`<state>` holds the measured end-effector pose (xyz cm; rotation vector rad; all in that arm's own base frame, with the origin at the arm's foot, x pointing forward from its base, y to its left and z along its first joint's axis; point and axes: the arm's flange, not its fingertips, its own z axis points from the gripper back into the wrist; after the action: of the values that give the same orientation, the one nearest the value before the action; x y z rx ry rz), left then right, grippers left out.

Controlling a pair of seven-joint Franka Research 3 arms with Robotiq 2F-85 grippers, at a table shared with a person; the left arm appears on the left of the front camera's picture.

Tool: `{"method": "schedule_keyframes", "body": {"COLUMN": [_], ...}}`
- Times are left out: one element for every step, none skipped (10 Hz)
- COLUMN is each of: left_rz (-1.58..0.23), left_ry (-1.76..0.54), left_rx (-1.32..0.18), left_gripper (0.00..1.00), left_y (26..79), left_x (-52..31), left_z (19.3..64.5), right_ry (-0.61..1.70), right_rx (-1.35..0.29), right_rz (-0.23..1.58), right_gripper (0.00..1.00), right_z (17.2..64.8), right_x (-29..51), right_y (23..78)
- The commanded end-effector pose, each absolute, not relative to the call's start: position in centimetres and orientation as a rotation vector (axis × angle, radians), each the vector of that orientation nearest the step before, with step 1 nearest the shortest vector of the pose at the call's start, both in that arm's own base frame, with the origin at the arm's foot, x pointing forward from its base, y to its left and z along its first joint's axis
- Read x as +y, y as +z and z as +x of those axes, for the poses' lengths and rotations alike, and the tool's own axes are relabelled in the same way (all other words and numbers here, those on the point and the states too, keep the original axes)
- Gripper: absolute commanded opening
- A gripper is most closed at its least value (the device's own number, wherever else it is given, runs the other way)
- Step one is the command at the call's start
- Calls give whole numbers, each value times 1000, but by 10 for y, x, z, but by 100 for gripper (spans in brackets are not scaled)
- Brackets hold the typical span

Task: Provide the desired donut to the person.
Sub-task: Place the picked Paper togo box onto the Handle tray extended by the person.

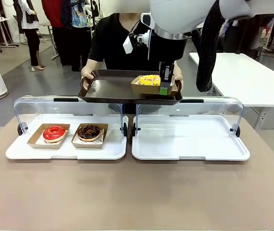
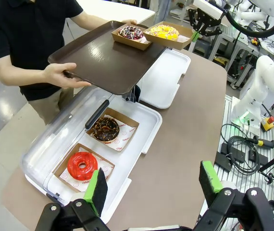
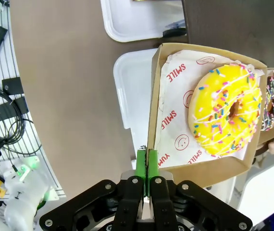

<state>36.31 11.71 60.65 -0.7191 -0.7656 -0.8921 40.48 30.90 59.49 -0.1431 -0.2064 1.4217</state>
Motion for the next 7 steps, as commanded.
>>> {"method": "schedule_keyframes", "body": {"left_rz": [-728, -728, -728, -728, -728, -728, -728], "left_ry": [-891, -891, -891, -891, -891, -891, -891], "left_rx": [-770, -770, -770, -770, -770, -770, -770], "left_gripper": [100, 100, 100, 100, 100, 100, 100], "left_y": [608, 608, 608, 608, 608, 608, 608], "left_x": [118, 118, 118, 118, 118, 118, 118], "left_z": [362, 362, 362, 362, 362, 362, 362], "right_ry": [1418, 1418, 1418, 1418, 1418, 1422, 1432], "right_rx": [-204, -204, -204, -204, -204, -206, -242], "right_rz": [-147, -147, -147, -147, -147, -143, -181], "right_gripper": [0, 0, 0, 0, 0, 2, 2], "right_z": [401, 401, 401, 401, 401, 405, 409], "right_x": [307, 307, 307, 307, 307, 309, 329], "right_y": [592, 592, 592, 592, 592, 595, 605]}}
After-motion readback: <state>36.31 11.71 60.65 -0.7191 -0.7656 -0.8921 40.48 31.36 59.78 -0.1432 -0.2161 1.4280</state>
